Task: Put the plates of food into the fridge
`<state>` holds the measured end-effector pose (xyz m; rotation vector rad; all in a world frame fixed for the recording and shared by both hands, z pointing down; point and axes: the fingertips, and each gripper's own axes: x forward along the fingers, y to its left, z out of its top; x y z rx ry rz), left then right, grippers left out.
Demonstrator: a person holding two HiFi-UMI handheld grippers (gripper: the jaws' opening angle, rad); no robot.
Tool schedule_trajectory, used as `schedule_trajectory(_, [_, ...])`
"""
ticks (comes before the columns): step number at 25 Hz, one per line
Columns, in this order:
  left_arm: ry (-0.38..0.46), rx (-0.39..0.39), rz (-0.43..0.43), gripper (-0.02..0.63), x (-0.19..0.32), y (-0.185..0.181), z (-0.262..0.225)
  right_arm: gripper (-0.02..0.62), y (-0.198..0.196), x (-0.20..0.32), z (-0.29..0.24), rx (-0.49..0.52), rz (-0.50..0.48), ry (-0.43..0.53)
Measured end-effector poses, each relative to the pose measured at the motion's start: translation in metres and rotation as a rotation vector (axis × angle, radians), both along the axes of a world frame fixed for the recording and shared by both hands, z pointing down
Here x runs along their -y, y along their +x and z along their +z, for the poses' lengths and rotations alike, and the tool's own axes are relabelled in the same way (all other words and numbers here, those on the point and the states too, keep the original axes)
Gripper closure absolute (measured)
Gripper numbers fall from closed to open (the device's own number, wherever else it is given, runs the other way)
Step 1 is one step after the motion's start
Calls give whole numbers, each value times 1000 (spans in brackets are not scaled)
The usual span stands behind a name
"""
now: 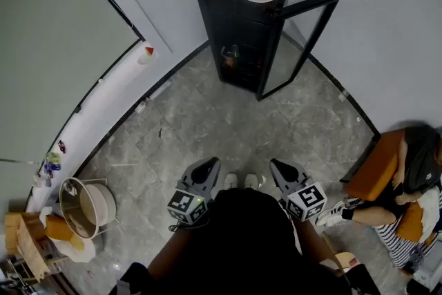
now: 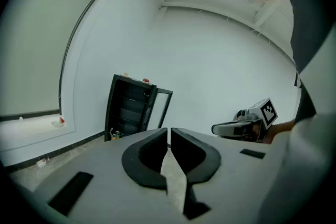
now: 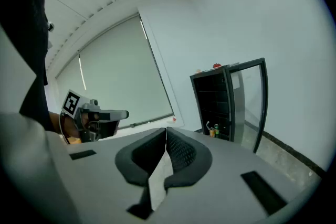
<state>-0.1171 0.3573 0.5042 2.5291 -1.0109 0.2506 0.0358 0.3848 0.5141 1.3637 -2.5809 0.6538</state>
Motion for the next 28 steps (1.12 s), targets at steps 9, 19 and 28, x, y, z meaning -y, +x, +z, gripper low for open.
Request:
schedule_trajectory(9, [28, 12, -31, 569, -2, 5, -6, 571, 9, -2, 1, 32, -7, 6])
schedule_trajectory(19, [24, 31, -91, 569, -7, 3, 1, 571, 22, -7, 9, 94, 10, 22])
schedule_trajectory(28, [42, 30, -68, 569, 11, 13, -2, 571, 34, 9, 17, 144, 26, 9])
